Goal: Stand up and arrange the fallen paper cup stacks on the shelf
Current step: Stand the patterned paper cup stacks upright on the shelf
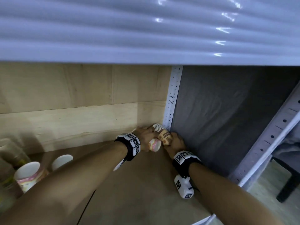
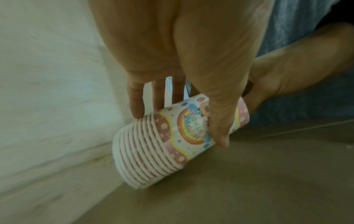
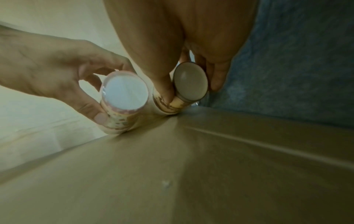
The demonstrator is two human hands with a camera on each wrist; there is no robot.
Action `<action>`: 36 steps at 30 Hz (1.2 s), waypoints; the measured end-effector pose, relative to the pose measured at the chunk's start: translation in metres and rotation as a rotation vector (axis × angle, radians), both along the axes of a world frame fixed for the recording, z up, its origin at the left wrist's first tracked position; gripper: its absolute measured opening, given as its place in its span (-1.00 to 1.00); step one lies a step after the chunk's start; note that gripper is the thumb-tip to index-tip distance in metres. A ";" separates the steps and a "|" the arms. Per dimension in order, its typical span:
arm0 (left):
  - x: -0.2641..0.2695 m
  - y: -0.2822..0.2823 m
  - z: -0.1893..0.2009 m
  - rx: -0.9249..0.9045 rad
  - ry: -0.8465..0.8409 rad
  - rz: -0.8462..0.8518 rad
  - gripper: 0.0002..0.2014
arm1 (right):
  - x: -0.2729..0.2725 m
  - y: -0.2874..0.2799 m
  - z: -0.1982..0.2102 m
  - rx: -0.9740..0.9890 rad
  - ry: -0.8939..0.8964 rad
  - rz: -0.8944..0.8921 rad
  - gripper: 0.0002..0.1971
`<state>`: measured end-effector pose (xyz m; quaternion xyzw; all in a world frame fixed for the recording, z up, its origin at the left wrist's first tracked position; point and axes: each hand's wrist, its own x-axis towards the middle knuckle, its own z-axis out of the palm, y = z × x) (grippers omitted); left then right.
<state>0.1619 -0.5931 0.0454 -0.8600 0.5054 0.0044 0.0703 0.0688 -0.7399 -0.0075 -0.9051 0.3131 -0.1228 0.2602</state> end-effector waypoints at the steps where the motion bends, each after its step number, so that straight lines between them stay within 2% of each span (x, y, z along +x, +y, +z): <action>1: 0.000 0.003 0.004 -0.034 0.029 0.007 -0.30 | 0.001 0.001 0.003 -0.007 -0.017 -0.002 -0.58; 7: -0.003 0.024 0.022 -0.333 0.241 0.150 -0.41 | 0.004 0.013 0.036 0.011 -0.047 0.048 -0.53; 10: -0.006 0.038 0.031 -0.407 0.309 0.220 -0.48 | 0.002 0.022 0.052 0.020 -0.059 0.086 -0.48; 14: -0.010 0.059 0.042 -0.478 0.415 0.339 -0.42 | 0.005 0.039 0.071 -0.051 -0.042 0.136 -0.57; 17: -0.011 0.073 0.048 -0.468 0.461 0.410 -0.45 | 0.012 0.051 0.079 -0.091 -0.013 0.182 -0.67; 23: -0.014 0.094 0.046 -0.413 0.497 0.498 -0.45 | 0.025 0.070 0.081 -0.055 0.131 0.337 -0.55; 25: -0.017 0.099 0.043 -0.394 0.501 0.509 -0.44 | 0.025 0.076 0.081 -0.058 0.133 0.369 -0.68; 30: -0.024 0.105 0.036 -0.360 0.511 0.528 -0.42 | 0.019 0.088 0.078 -0.060 0.113 0.457 -0.79; 36: -0.028 0.110 0.036 -0.367 0.514 0.537 -0.37 | 0.015 0.089 0.078 -0.068 0.098 0.497 -0.81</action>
